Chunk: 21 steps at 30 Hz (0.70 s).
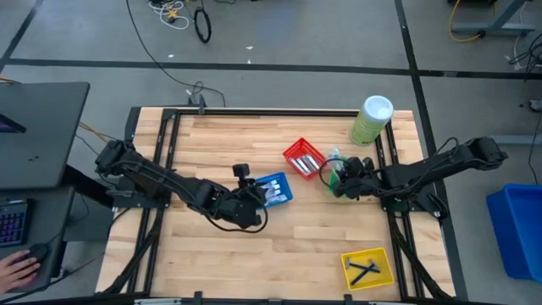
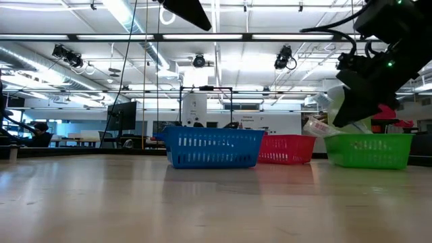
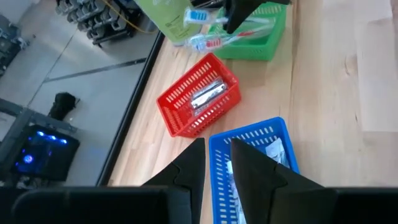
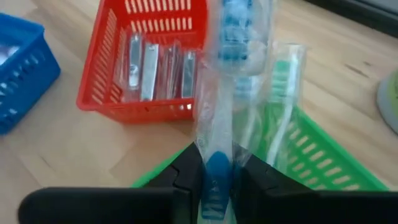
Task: Pick & Place Travel size toiletries
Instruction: Put the blue toothbrush into the green bin, then return to Home Position
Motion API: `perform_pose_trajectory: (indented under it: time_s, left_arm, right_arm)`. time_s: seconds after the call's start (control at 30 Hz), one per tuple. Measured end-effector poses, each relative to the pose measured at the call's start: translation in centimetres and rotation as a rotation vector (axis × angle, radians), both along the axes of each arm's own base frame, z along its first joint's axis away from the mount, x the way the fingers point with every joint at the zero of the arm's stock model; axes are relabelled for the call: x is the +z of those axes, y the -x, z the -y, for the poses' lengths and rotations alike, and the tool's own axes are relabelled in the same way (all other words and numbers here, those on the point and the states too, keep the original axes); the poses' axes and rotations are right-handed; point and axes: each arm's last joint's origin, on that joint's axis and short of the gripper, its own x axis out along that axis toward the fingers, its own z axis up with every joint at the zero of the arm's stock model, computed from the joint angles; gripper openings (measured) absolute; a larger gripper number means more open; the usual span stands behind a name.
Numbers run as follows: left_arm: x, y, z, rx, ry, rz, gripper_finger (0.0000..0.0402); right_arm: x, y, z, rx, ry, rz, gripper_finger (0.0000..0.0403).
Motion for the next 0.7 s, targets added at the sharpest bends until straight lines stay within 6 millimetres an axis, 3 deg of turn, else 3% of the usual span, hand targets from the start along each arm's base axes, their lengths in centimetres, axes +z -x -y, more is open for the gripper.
perform_pose_trajectory:
  time_s: [0.3,0.43,0.57,0.7]
  left_arm:
    - [0.0,0.4,0.9,-0.008,-0.002,0.008,0.0087]
    - [0.2,1.0,2.0,0.015,-0.081,0.034,0.0087]
    - [1.7,2.5,2.7,0.032,-0.148,0.077,0.0085]
    - [4.5,5.4,2.0,-0.011,-0.037,0.120,0.0079]
  right_arm:
    - [-0.1,0.1,0.0,0.006,0.000,-0.022,0.0156]
    - [0.5,0.0,-0.1,0.057,-0.009,-0.037,0.0176]
    - [2.8,-0.5,-0.3,0.143,0.008,-0.027,0.0173]
    - [6.7,-1.1,-0.6,0.266,-0.003,0.057,0.0159]
